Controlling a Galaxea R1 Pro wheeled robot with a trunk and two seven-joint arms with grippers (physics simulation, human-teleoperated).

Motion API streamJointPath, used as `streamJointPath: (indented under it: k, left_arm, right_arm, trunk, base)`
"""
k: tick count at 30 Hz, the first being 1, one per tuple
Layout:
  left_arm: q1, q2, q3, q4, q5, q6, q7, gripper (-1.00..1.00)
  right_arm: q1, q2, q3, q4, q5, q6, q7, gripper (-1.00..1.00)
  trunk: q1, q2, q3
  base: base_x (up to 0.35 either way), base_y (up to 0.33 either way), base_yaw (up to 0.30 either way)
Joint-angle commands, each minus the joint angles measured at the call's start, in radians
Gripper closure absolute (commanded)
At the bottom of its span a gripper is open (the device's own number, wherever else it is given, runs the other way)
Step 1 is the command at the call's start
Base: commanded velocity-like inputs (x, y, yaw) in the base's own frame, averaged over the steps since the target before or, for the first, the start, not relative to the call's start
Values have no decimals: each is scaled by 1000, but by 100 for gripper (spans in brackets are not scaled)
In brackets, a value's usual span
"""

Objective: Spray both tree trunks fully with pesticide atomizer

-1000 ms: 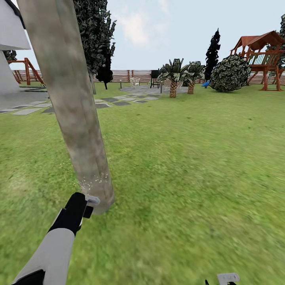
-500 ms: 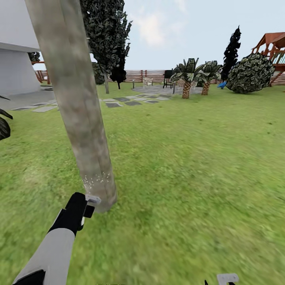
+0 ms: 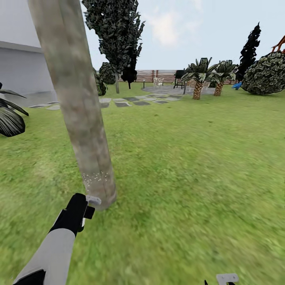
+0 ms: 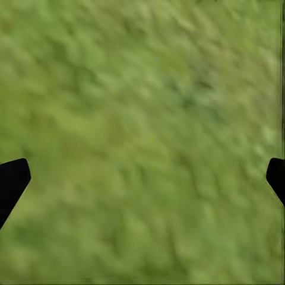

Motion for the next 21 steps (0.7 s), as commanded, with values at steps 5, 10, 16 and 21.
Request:
streamJointPath:
  k: [5, 10, 16, 21]
  left_arm:
    - [-1, -1, 5, -2, -12, 1, -10, 100]
    - [-2, 7, 24, 0, -14, 1, -10, 100]
    - [-1, 9, 91, 6, -11, -1, -10, 100]
    - [-2, 1, 93, 55, -12, -7, -9, 100]
  right_arm:
    - [-1, 2, -6, 2, 11, -3, -5, -100]
    - [-1, 3, -6, 3, 11, -3, -5, -100]
    - [-1, 3, -6, 3, 11, -2, -5, -100]
    - [-1, -4, -6, 3, 11, -2, -5, -100]
  trunk:
    - [0, 0, -1]
    - [0, 0, -1]
    - [0, 0, -1]
    - [0, 0, -1]
  base:
    - [125, -273, 12]
    - [168, -249, 222]
    - [230, -194, 244]
    - [236, -188, 22]
